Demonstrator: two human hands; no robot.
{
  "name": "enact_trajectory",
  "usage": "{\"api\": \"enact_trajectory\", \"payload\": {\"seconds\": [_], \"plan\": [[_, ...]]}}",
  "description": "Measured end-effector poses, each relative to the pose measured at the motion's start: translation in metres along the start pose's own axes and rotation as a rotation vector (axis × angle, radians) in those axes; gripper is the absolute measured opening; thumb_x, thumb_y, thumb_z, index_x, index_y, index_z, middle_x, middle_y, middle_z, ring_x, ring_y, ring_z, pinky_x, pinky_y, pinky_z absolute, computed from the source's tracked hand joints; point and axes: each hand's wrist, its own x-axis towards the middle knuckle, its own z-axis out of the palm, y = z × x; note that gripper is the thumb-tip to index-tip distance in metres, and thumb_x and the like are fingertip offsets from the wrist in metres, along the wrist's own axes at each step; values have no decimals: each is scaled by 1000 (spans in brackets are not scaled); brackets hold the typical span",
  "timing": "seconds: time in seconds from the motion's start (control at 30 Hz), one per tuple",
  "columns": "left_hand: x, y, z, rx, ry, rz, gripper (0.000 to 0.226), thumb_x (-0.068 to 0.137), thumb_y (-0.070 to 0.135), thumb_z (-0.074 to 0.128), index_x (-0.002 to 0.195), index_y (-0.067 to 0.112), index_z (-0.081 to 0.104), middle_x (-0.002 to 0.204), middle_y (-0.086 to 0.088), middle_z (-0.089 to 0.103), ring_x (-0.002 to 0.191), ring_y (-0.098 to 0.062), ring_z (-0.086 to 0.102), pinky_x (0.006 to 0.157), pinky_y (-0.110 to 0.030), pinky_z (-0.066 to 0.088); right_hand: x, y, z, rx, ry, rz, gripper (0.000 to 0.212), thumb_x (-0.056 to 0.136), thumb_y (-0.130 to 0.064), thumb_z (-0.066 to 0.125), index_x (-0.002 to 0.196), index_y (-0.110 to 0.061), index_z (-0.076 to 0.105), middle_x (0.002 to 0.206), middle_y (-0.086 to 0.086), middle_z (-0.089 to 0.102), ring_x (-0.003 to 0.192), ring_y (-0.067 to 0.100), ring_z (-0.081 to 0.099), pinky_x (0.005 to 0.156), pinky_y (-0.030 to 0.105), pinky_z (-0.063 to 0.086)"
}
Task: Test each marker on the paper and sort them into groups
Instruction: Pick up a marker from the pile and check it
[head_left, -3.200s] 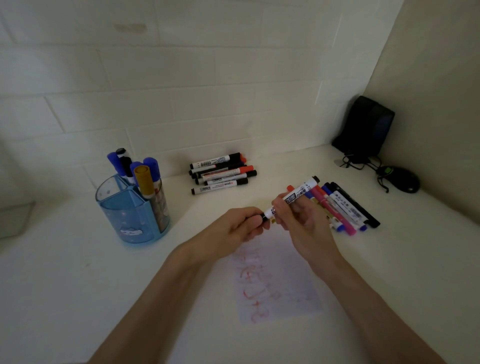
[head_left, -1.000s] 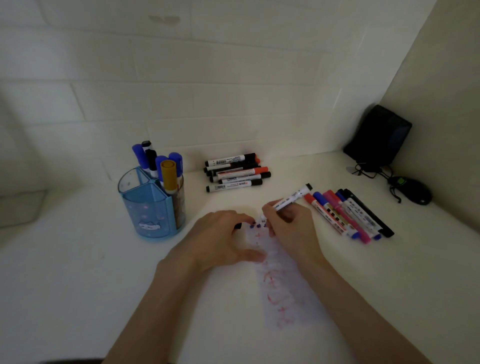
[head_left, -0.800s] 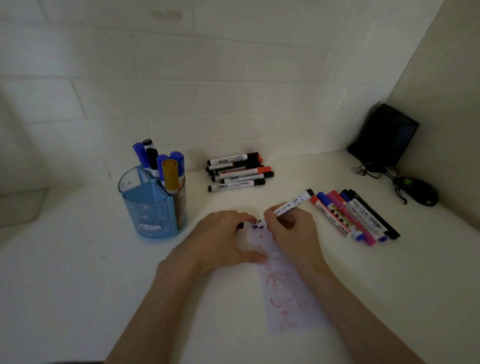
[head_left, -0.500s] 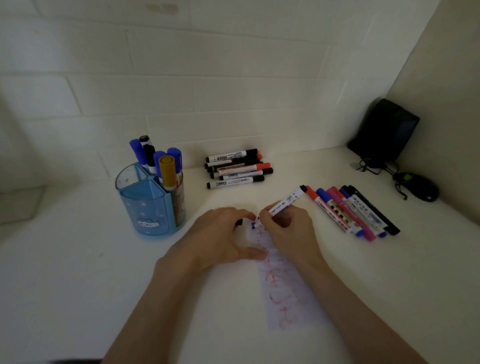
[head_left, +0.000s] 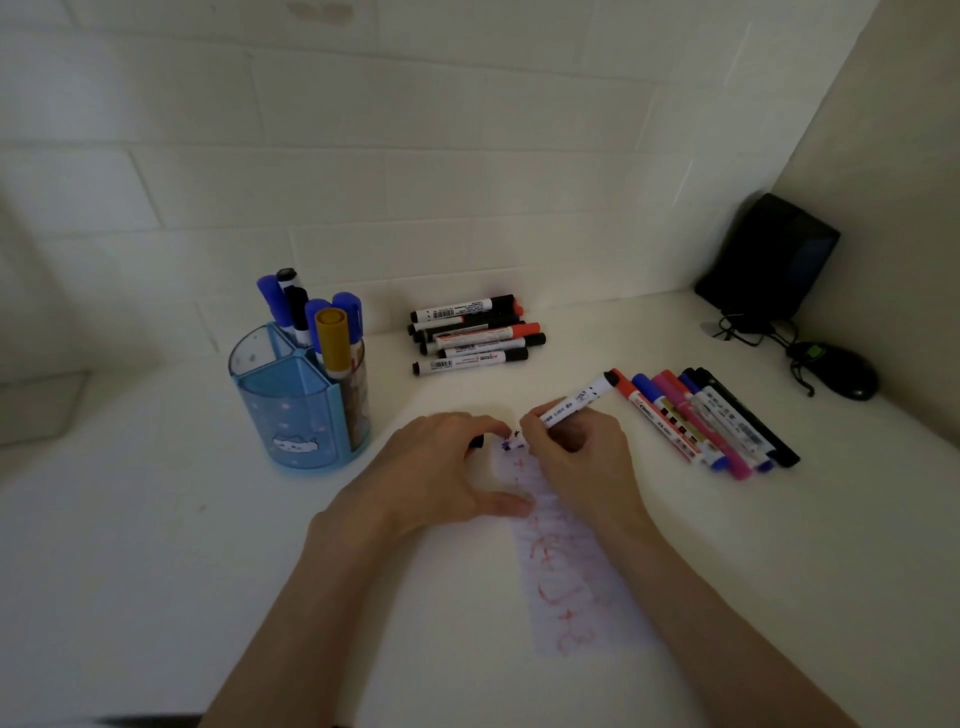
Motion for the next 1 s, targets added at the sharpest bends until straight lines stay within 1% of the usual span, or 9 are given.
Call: {"api": "enact_trajectory", "payload": {"seconds": [0.13, 0.3, 0.37, 0.43, 0.5, 0.63, 0.73, 0.87, 1.0], "plan": [[0, 1, 0, 6, 6, 4, 90, 52, 95, 61, 130, 51, 50, 118, 26, 59, 104, 2, 54, 82, -25, 46, 1, 1, 2, -15, -16, 27, 23, 94, -16, 71, 76, -29, 69, 72, -11, 75, 68, 7, 73, 60, 18, 56], [-2, 2, -1, 26, -8, -11, 94, 53, 94, 63, 133, 48, 49, 123, 24, 59, 108, 0, 55, 89, -29, 49, 1, 3, 2, -10, -15, 39, 24, 94, -15, 70, 75, -29, 68, 72, -15, 74, 67, 5, 72, 60, 16, 55], [-3, 3, -3, -24, -16, -32, 94, 56, 90, 66, 136, 47, 44, 122, 25, 55, 110, 1, 53, 93, -28, 48, 1, 4, 1, 44, 43, 50, 20, 94, -14, 69, 76, -23, 69, 71, -7, 74, 64, 8, 70, 59, 21, 54], [-4, 1, -6, -187, -20, -88, 77, 74, 75, 67, 137, 42, 37, 122, 20, 51, 112, 0, 52, 95, -26, 47, 2, 3, -3, 184, 113, 55, 12, 95, -13, 69, 85, -18, 72, 73, 4, 72, 64, 14, 66, 60, 25, 52], [-4, -1, -6, -301, 7, -77, 41, 98, 47, 56, 132, 33, 38, 130, 10, 55, 115, -2, 54, 96, -23, 46, 2, 0, -9, 329, 137, 50, 8, 95, -12, 70, 97, -19, 72, 74, 4, 73, 64, 13, 67, 60, 20, 52], [-1, 2, -8, -327, 159, 12, 12, 103, 23, 52, 113, 28, 55, 107, 20, 63, 101, 8, 59, 86, -15, 47, 3, -10, -17, 429, 92, 26, 11, 95, -15, 73, 94, -26, 75, 85, 7, 78, 71, 22, 75, 62, 24, 58], [3, 5, -11, -361, 226, 63, 15, 99, 18, 60, 108, 29, 66, 101, 25, 64, 97, 9, 59, 82, -9, 45, 1, -15, -18, 405, 37, 18, 18, 94, -20, 75, 89, -37, 76, 86, 4, 79, 72, 20, 76, 64, 25, 59], [2, 6, -13, -336, 274, 116, 22, 96, 18, 64, 114, 30, 69, 100, 21, 65, 95, 3, 58, 76, -9, 45, -3, -16, -17, 453, -5, 0, 5, 94, -21, 75, 95, -26, 77, 87, 5, 79, 69, 21, 75, 62, 25, 58], [2, 7, -12, -333, 307, 169, 27, 94, 16, 67, 119, 26, 70, 102, 10, 69, 89, -5, 61, 72, -15, 48, -5, -16, -14, 401, -44, -23, 5, 96, -14, 75, 100, -14, 77, 86, 4, 79, 68, 19, 74, 61, 22, 56]]}}
